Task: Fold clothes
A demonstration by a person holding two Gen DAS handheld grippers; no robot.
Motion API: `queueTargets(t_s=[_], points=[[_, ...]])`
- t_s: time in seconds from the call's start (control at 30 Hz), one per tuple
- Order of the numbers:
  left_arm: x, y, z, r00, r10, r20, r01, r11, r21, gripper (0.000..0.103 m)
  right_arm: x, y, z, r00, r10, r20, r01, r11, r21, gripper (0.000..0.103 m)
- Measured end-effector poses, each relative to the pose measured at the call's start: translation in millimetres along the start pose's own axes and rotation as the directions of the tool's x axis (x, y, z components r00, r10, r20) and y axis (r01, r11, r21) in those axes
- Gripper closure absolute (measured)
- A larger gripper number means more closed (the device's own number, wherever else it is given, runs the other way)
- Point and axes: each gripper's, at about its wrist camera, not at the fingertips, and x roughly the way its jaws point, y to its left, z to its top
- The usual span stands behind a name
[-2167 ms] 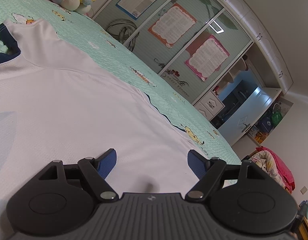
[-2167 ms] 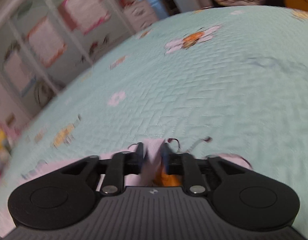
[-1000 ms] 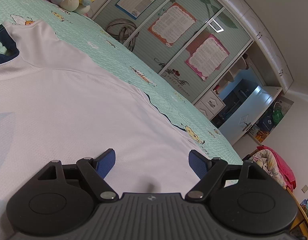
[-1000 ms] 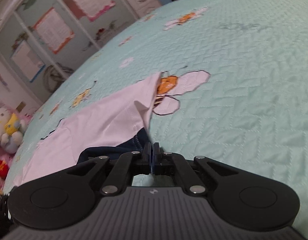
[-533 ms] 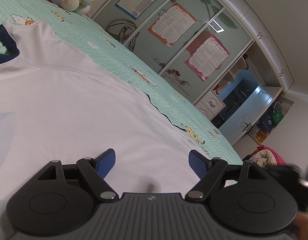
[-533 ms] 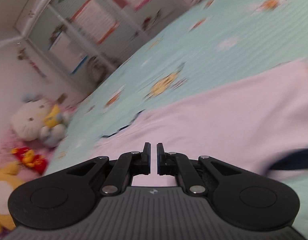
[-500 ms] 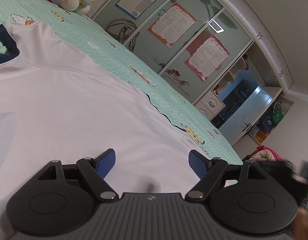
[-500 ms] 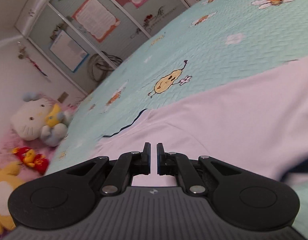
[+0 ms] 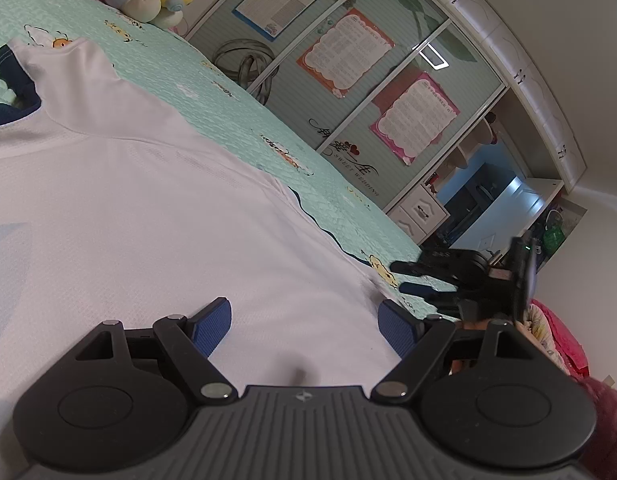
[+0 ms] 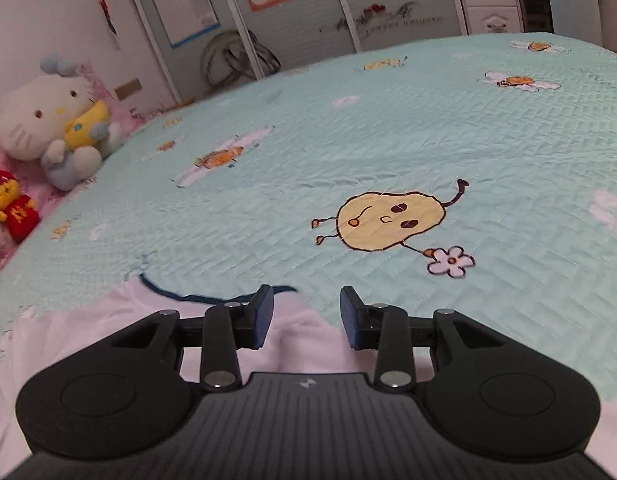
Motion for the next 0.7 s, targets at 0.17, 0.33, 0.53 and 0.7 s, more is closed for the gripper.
queueTargets(t_s=[0.17,0.33,0.53,0.7], points=[[1,-1,1,1.0,-0.001,0.0,0.001,1.0,-0.001,0.019,25,5,0,0.995,-0.025,-0.092,0.021,0.998,-0.052,0.065],[1,0,1,1.0,-0.002,0.0,0.002,1.0,-0.002,0.019,33,12,0,0.993,-0.017,-0.114,0.002,0.992,-0.125,0.092],[0,-2,0,1.0,-0.002,0.001,0.002,1.0,-0.003,0.019,37,27,9,0.997,-0.067,-0.039,0.056,0.968,-0.246,0.098],[0,-2,0,1.0,-0.004,0.002,0.004,1.0,-0.003,0.018,45,20,4,0.99,-0.139,-0.021,0.128,0.954,-0.272,0.103]])
